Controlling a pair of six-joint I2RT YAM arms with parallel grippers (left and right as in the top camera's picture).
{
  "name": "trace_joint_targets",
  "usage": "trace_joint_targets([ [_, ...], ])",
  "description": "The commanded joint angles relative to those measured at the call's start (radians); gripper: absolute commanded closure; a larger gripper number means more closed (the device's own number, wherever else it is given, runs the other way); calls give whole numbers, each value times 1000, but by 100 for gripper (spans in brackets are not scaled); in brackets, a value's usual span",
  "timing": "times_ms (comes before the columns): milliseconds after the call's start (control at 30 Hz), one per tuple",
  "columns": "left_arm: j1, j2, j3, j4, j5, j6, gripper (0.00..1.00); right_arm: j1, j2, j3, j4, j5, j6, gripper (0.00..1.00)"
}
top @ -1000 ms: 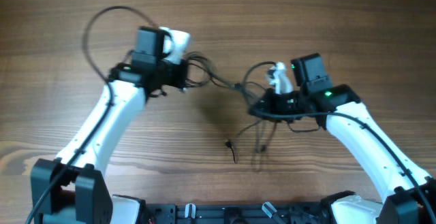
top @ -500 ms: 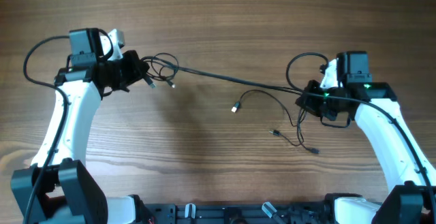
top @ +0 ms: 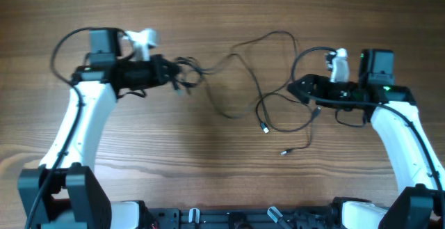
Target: Untangle cables
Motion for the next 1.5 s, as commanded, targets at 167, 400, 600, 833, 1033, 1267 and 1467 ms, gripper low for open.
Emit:
trace_joint_targets([
  [167,-146,-16,9,20,425,315,96,188,6,-23,211,-178,-110,6],
  [400,-149,-16,9,15,575,315,84,298,6,-23,343,-169,-109,14],
  [600,-164,-16,9,14,579,315,84,377,6,-23,391,-169,-92,62],
  [833,-195,-16,9,24,578,315,96,400,6,-23,408,-134,-18,96],
  [1033,-195,-16,9,29,386,259,96,400,6,-23,365,-74,1,72],
  [1267,-195,-16,9,-32,12,-29,62,400,6,-23,217,256,174,31],
  [1467,-195,-16,9,-241,-328,-333,71,408,6,-31,159,157,183,25],
])
